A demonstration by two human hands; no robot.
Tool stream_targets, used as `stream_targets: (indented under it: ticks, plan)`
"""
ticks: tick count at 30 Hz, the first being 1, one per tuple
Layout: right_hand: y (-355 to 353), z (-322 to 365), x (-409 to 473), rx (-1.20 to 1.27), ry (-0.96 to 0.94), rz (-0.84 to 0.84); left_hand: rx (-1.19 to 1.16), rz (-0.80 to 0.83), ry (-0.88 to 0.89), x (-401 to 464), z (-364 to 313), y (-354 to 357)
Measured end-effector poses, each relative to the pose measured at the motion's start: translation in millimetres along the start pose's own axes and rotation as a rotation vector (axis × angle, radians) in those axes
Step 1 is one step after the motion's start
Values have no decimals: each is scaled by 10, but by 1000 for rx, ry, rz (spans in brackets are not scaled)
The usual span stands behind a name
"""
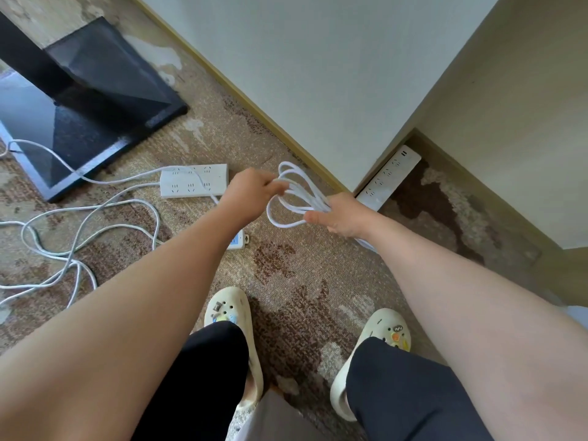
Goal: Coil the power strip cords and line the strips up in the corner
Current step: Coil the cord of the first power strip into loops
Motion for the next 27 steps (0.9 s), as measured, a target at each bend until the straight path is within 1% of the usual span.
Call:
stream_targets:
  ticks: [3,6,9,12,14,16,17,18,21,23,24,27]
  plan:
    - [-65,-68,9,13,46,-49,-30,54,-19,-11,4,63]
    - [-210,-174,-42,135,90,-165,-11,124,-58,-185,338,64]
    - [-378,-209,-82,246,106,-309,105,137,-81,-343,700,-54]
    - [-483,-220,-102,407,123,-453,196,97,-162,-523,1051,-175]
    - [-516,-229,-108,468,150,-503,224,94,-228,-667,1241,-253]
    - [-522,-229,-100,449,167,-503,237,182,-292,-731,1285,-260]
    - [-509,-215,-94,426,170,-484,234,221,-301,-696,1205,-238]
    - [-487,-194,-85,407,167,-453,222,236,-284,-609,1056,-198]
    - [-373,-87,-63,367,131,-362,102,194,-109,-257,325,67]
    - [-292,-31,-52,407,97,-313,35,217,-49,-145,-77,333]
    - [-257,-12,-50,447,82,-288,31,247,-53,-139,-180,467]
    - [-188,10,-33,603,59,-212,-27,332,-144,-210,-248,691]
Point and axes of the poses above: each hand's wrist, its own x-axis towards the middle knuckle, its own y-axis out of the palm, z = x × y, the point moved 4 cm from there along x, towards the middle knuckle, and after that the axes turned 6 degrees about y, right-handed, at the moved point
